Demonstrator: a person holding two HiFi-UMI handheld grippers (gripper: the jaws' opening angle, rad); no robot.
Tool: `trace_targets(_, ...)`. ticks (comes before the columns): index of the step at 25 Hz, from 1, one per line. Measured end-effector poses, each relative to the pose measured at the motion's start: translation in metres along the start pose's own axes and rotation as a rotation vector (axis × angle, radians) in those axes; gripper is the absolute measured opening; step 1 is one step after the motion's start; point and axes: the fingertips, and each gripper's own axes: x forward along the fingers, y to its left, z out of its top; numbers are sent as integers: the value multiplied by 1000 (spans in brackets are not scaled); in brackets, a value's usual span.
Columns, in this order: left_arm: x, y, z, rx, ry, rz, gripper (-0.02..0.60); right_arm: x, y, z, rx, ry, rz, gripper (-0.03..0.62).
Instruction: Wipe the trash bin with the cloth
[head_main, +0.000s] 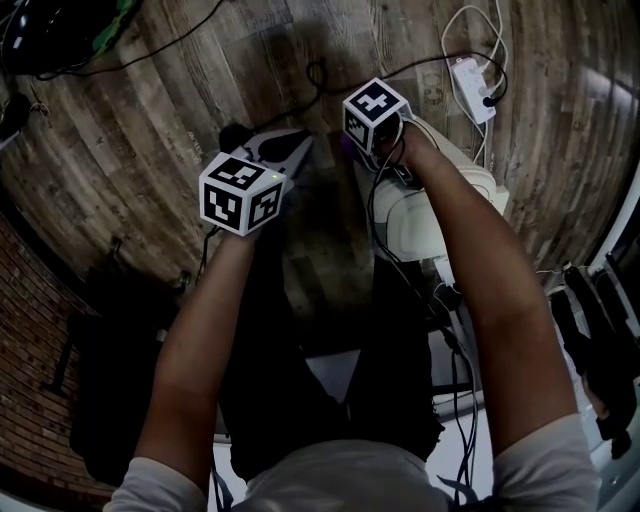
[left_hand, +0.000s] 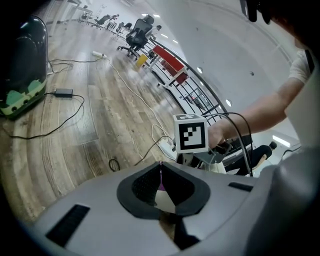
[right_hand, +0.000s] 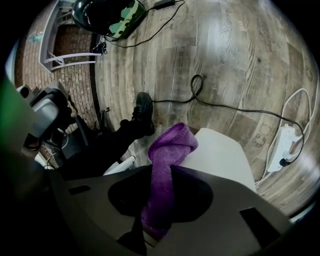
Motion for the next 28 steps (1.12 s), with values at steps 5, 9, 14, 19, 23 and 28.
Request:
trace_targets(5, -12, 17, -2, -15, -8, 30, 9, 20, 64, 17, -41, -6, 176, 92)
trace_targets(9, -13, 24, -3, -15, -7, 49, 9, 9, 84, 33, -107, -63, 237, 92)
trace_targets(14, 2, 15, -8, 2, 19, 29, 9, -31, 31, 46, -130, -121, 121, 92)
trace_targets(19, 34, -7, -9, 46, 52, -21, 9, -65, -64, 29, -52, -125, -33, 92)
trace_targets(23, 63, -22, -10, 85, 92, -57, 9, -76, -143, -7, 13, -72, -155, 92)
trace_targets(28, 101, -34, -9, 122, 138, -87, 9, -70, -220, -52, 94, 11, -245, 92)
